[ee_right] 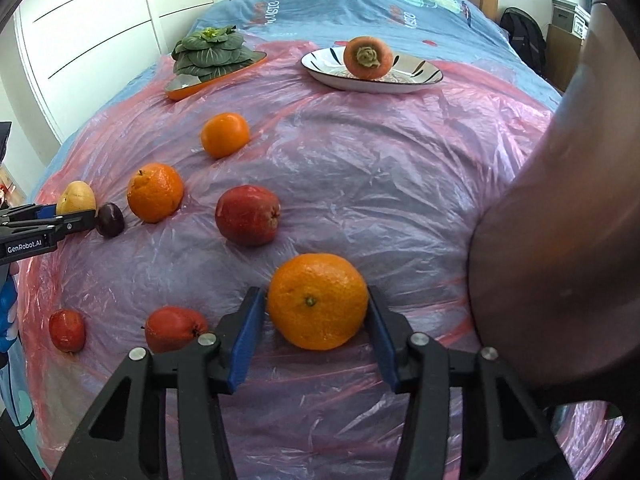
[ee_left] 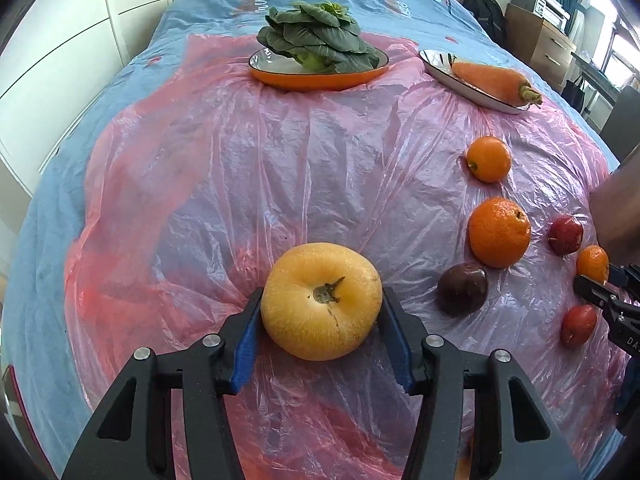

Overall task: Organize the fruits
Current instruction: 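Grasp an orange with the right tool while the left tool grasps the yellow pear, then carry the orange and yellow pear over the green tray with both tools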

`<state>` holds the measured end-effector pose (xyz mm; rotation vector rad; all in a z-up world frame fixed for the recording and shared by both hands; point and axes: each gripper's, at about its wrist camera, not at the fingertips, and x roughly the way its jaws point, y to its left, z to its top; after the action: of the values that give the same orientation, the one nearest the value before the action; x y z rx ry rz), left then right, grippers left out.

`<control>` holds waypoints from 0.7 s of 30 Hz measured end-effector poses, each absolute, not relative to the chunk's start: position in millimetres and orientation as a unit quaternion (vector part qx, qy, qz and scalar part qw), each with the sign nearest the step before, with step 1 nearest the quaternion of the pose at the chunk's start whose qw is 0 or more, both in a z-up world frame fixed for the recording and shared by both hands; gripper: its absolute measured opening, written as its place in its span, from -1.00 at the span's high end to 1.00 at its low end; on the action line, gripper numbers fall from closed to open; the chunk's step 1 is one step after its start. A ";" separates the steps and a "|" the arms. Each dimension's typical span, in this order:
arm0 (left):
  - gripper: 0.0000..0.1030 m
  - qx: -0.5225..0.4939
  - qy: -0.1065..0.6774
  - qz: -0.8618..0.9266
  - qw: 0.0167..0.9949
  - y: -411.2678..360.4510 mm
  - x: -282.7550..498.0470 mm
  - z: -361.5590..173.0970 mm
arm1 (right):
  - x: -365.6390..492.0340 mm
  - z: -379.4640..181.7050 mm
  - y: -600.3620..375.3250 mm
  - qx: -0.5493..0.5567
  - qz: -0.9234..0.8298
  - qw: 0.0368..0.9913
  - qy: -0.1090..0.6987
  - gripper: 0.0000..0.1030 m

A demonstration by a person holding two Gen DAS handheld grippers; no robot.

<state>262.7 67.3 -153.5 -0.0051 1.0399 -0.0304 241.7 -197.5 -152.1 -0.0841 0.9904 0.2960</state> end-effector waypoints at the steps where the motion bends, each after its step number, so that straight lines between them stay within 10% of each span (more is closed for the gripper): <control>1: 0.09 -0.004 0.496 -0.016 0.868 68.1 262.5 -153.9 | 241.3 -152.2 -198.4 -0.039 0.140 0.869 0.473 0.09; 21: 0.12 -0.002 0.466 0.001 0.885 76.7 242.2 -117.2 | 228.8 -118.9 -194.8 -0.037 0.146 0.880 0.451 0.14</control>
<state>242.2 76.7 -117.2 -0.0041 0.9696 0.0028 228.8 -194.8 -118.9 -0.0775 0.9402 0.3039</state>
